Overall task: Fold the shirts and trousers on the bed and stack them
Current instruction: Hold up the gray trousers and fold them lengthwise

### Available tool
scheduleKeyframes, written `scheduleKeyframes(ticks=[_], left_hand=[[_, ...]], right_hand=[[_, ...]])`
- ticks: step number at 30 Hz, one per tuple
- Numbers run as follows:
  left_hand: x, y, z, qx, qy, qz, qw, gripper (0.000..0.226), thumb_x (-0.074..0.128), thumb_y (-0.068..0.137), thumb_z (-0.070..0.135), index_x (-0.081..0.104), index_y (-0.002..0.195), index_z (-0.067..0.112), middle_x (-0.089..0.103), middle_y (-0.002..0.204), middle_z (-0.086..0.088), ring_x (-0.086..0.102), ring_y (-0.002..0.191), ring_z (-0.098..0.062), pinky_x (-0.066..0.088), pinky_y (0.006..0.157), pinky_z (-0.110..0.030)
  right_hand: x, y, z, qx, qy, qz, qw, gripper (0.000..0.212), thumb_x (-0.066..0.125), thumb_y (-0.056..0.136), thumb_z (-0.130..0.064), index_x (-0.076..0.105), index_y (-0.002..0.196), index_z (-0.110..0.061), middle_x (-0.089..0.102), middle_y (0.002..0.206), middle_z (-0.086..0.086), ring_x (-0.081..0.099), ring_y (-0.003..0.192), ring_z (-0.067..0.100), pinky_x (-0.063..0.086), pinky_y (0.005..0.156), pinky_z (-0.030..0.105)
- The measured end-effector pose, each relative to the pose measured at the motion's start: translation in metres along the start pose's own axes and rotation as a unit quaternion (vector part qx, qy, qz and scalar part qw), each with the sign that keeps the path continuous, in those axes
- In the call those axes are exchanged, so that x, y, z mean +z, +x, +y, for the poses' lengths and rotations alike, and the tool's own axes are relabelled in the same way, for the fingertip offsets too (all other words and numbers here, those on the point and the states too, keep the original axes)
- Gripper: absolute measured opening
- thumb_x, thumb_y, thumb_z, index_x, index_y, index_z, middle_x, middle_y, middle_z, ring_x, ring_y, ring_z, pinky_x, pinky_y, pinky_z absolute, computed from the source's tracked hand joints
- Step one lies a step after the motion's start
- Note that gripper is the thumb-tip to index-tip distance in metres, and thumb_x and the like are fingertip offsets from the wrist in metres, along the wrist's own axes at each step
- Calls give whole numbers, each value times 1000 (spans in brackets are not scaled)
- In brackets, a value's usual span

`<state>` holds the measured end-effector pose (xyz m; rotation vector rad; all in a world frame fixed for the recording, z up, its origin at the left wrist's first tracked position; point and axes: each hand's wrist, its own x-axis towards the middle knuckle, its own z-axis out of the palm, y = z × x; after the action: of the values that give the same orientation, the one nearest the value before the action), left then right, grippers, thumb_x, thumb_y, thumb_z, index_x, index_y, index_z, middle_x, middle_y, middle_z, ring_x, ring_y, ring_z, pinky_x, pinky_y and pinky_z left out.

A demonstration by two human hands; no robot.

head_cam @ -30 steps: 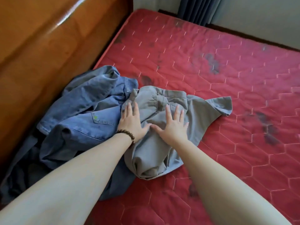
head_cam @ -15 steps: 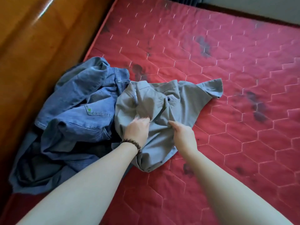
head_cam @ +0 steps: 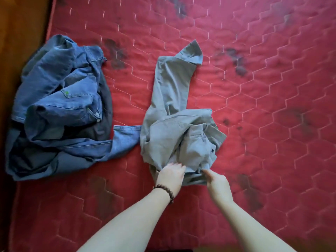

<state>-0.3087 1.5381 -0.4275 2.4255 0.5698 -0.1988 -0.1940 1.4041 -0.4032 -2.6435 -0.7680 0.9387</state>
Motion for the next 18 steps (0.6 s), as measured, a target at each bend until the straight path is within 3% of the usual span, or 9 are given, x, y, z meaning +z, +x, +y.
scheduleKeyframes(ticks=[3, 6, 7, 9, 11, 14, 18], left_hand=[[8, -1, 8, 8, 52, -69, 996, 27, 49, 95, 26, 62, 108, 6, 62, 109, -13, 56, 108, -28, 40, 101, -36], [-2, 4, 13, 40, 8, 15, 999, 33, 76, 79, 21, 70, 103, 0, 69, 103, -18, 68, 98, -28, 54, 88, -33], [-9, 9, 13, 36, -7, 33, 999, 39, 75, 80, 21, 67, 112, 0, 66, 114, -20, 64, 108, -29, 51, 95, -34], [-27, 27, 10, 23, -8, 18, 1000, 51, 60, 93, 28, 50, 136, 2, 47, 143, -18, 41, 135, -27, 29, 114, -34], [-41, 58, 4, 19, 12, 37, 999, 58, 51, 96, 34, 37, 145, 6, 32, 153, -14, 24, 144, -24, 14, 119, -35], [-58, 115, -1, 23, 63, 42, 997, 65, 48, 96, 40, 26, 149, 9, 19, 158, -11, 11, 148, -21, 8, 120, -36], [-58, 182, -13, -2, 132, -33, 991, 78, 44, 95, 52, 13, 153, 11, 10, 161, -7, 3, 148, -21, 6, 120, -39]], right_hand=[[9, -10, 15, 2, 16, -28, 999, 33, 55, 88, -4, 69, 116, -15, 72, 107, 12, 67, 99, 30, 50, 85, 36], [5, -10, 14, -2, 27, 11, 1000, 27, 55, 94, -16, 66, 119, -13, 69, 112, 11, 62, 106, 30, 45, 89, 34], [1, -6, 12, -6, 30, 27, 999, 28, 55, 94, -18, 64, 121, -13, 68, 115, 10, 60, 110, 29, 42, 91, 33], [-11, 8, 8, -24, 45, 75, 996, 30, 58, 92, -15, 62, 122, -10, 63, 120, 10, 54, 114, 30, 38, 95, 32], [-22, 34, 7, -42, 47, 111, 992, 34, 61, 91, -15, 60, 124, -7, 58, 126, 12, 49, 120, 32, 36, 100, 35], [-33, 83, 8, -37, 44, 109, 992, 45, 60, 92, -23, 53, 134, -11, 44, 143, 12, 38, 134, 30, 32, 107, 40], [-31, 144, 13, -45, 19, 45, 998, 66, 59, 92, -42, 34, 148, -18, 24, 157, 6, 17, 146, 20, 17, 117, 36]])
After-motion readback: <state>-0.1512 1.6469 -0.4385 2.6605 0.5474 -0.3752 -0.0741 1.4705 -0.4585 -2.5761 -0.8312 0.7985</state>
